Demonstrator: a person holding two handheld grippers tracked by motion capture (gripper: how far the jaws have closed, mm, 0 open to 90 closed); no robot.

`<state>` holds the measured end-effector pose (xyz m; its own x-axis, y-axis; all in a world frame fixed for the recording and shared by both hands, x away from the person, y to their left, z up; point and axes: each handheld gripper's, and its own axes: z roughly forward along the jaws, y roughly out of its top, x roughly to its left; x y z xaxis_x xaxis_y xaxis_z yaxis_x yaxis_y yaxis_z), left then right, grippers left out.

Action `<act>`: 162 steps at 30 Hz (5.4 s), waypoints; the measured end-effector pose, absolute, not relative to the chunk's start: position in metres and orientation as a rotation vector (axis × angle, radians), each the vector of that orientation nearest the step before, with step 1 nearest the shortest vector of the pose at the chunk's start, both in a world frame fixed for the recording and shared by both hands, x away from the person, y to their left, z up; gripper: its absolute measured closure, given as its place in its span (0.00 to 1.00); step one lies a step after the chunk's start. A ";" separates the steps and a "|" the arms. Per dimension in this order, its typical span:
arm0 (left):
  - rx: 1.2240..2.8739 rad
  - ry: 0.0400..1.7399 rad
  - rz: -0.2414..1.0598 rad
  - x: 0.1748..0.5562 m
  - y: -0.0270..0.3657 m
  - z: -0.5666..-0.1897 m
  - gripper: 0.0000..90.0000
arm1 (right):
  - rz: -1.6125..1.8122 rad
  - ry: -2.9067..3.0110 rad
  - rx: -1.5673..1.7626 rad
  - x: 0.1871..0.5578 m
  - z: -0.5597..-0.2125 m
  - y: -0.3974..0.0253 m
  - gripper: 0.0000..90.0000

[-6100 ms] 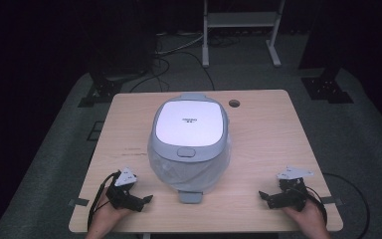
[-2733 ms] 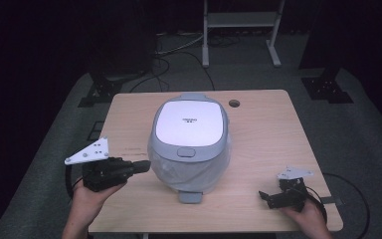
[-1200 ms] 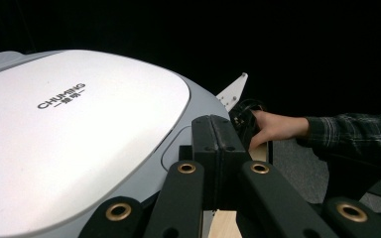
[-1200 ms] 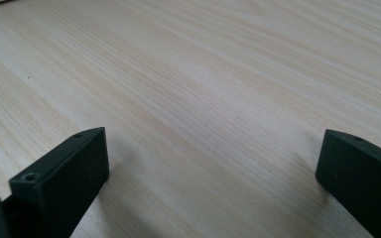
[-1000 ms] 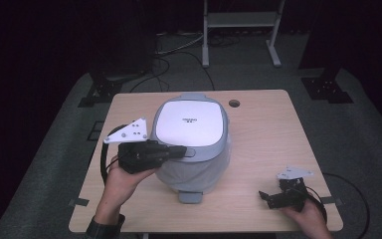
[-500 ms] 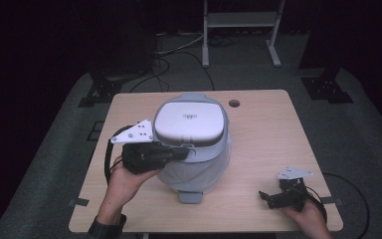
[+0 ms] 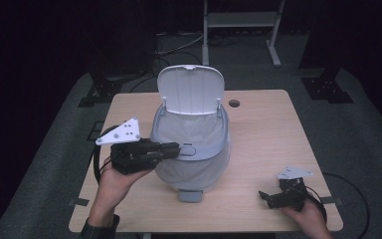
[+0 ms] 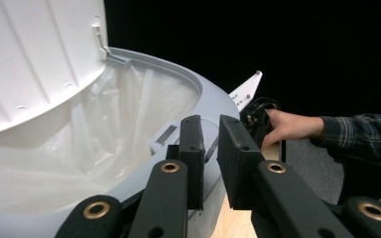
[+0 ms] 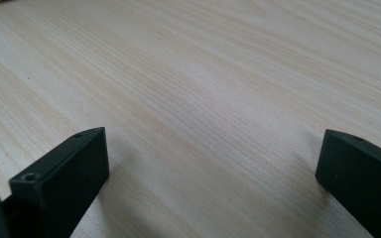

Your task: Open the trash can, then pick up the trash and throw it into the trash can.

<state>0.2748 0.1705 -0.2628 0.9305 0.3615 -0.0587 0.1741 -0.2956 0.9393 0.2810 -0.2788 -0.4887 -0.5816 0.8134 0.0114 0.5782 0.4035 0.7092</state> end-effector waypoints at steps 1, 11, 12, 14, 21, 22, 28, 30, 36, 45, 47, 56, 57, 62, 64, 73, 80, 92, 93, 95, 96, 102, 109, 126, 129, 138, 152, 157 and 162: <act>1.879 0.400 0.198 0.274 0.173 -0.262 0.87 | 0.977 2.329 1.205 0.281 -0.489 -0.279 0.00; 1.864 0.451 0.246 0.266 0.198 -0.261 0.77 | 0.977 2.328 1.205 0.281 -0.489 -0.279 0.00; 1.867 0.462 0.251 0.265 0.202 -0.262 0.76 | 0.976 2.329 1.205 0.281 -0.489 -0.279 0.00; 1.866 0.472 0.254 0.263 0.206 -0.263 0.75 | 0.976 2.329 1.206 0.281 -0.489 -0.279 0.00; 1.881 0.517 0.274 0.258 0.221 -0.271 0.69 | 0.977 2.329 1.205 0.281 -0.489 -0.279 0.00; 1.882 0.525 0.276 0.258 0.222 -0.272 0.68 | 0.976 2.329 1.205 0.281 -0.489 -0.279 0.00; 1.895 0.557 0.290 0.257 0.229 -0.283 0.60 | 0.976 2.329 1.205 0.281 -0.489 -0.279 0.00; 1.902 0.568 0.301 0.256 0.231 -0.288 0.56 | 0.976 2.329 1.205 0.281 -0.489 -0.279 0.00; 1.927 0.593 0.329 0.254 0.235 -0.305 0.40 | 0.976 2.329 1.205 0.281 -0.489 -0.279 0.00; 1.949 0.640 0.375 0.252 0.241 -0.331 0.24 | 0.977 2.327 1.207 0.281 -0.489 -0.279 0.00; 1.957 0.655 0.382 0.252 0.241 -0.337 0.21 | 0.977 2.327 1.206 0.281 -0.489 -0.279 0.00; 1.986 0.694 0.424 0.255 0.243 -0.365 0.10 | 0.976 2.327 1.207 0.281 -0.489 -0.279 0.00; 1.987 0.697 0.423 0.255 0.244 -0.368 0.10 | 0.977 2.327 1.207 0.281 -0.489 -0.279 0.00; 2.007 0.723 0.422 0.257 0.246 -0.385 0.05 | 0.976 2.327 1.206 0.281 -0.489 -0.279 0.00; 2.018 0.733 0.428 0.258 0.247 -0.391 0.03 | 0.976 2.328 1.206 0.281 -0.489 -0.279 0.00; 2.078 0.774 0.443 0.261 0.249 -0.417 0.00 | 0.976 2.328 1.206 0.281 -0.489 -0.279 0.00; 2.127 0.798 0.449 0.265 0.247 -0.434 0.00 | 0.976 2.328 1.206 0.281 -0.489 -0.279 0.00; 2.216 0.845 0.398 0.273 0.246 -0.468 0.00 | 0.976 2.326 1.210 0.280 -0.489 -0.279 0.00; 2.222 0.849 0.393 0.274 0.246 -0.470 0.00 | 0.977 2.325 1.211 0.280 -0.489 -0.279 0.00; 2.232 0.852 0.388 0.275 0.246 -0.473 0.00 | 0.976 2.326 1.209 0.280 -0.489 -0.278 0.00; 2.238 0.852 0.385 0.275 0.246 -0.475 0.00 | 0.975 2.327 1.208 0.280 -0.488 -0.278 0.00; 2.230 0.861 0.375 0.279 0.251 -0.483 0.00 | 0.957 2.346 1.193 0.280 -0.487 -0.276 0.00; 2.220 0.864 0.382 0.279 0.253 -0.484 0.00 | 0.973 2.354 1.136 0.275 -0.477 -0.274 0.06; 2.220 0.864 0.382 0.279 0.253 -0.484 0.00 | 1.004 2.210 1.145 0.267 -0.452 -0.301 0.08; 2.220 0.864 0.382 0.279 0.253 -0.484 0.00 | 1.005 2.177 1.176 0.267 -0.451 -0.309 0.08; 2.220 0.864 0.382 0.279 0.253 -0.484 0.00 | 1.004 2.141 1.248 0.274 -0.453 -0.328 0.08; 2.220 0.864 0.383 0.279 0.253 -0.484 0.00 | 1.013 2.155 1.309 0.285 -0.465 -0.348 0.15; 2.221 0.864 0.382 0.279 0.253 -0.484 0.00 | 1.006 2.172 1.334 0.289 -0.469 -0.350 0.19; 2.220 0.863 0.382 0.279 0.253 -0.484 0.00 | 1.003 2.201 1.360 0.293 -0.475 -0.352 0.26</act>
<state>0.2793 0.2527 -0.4837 0.7330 0.6801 0.0159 0.4691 -0.5222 0.7122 0.2928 -0.3524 -0.4746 -0.4693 0.8811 0.0587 0.6222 0.2828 0.7300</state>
